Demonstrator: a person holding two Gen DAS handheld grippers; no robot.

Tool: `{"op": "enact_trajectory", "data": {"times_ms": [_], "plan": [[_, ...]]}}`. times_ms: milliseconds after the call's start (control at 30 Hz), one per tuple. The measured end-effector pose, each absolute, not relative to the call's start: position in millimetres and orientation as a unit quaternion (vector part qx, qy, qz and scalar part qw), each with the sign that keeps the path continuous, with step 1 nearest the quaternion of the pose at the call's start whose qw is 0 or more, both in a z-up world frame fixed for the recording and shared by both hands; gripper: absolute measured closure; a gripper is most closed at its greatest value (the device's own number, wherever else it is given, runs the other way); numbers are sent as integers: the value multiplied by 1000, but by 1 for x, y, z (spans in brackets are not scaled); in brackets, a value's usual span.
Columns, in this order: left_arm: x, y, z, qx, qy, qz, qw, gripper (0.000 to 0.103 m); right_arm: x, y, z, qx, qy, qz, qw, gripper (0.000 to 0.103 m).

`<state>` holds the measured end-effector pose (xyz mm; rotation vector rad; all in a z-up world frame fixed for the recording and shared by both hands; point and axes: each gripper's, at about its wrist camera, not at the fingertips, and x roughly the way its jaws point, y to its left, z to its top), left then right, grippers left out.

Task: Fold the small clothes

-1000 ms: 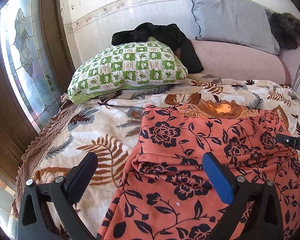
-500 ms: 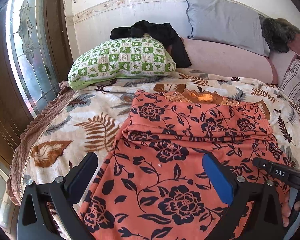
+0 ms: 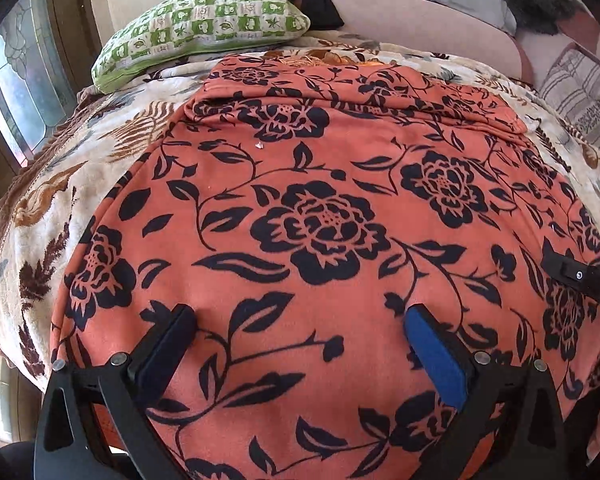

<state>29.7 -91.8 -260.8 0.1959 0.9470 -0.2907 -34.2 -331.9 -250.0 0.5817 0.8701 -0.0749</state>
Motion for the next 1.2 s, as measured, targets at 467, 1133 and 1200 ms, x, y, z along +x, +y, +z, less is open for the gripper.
{"op": "enact_trajectory", "data": {"times_ms": [467,1133,1200], "plan": [[2,-10,-234,104,440,-139,881,0,-95,-335,-252,337,462,8,820,83],[49,17,-261,53,514,-84,852,0,-52,-327,-246,241,445,-7,862,73],[46,17,-261,78,514,-80,851,0,-57,-357,-256,298,444,-15,845,92]]}}
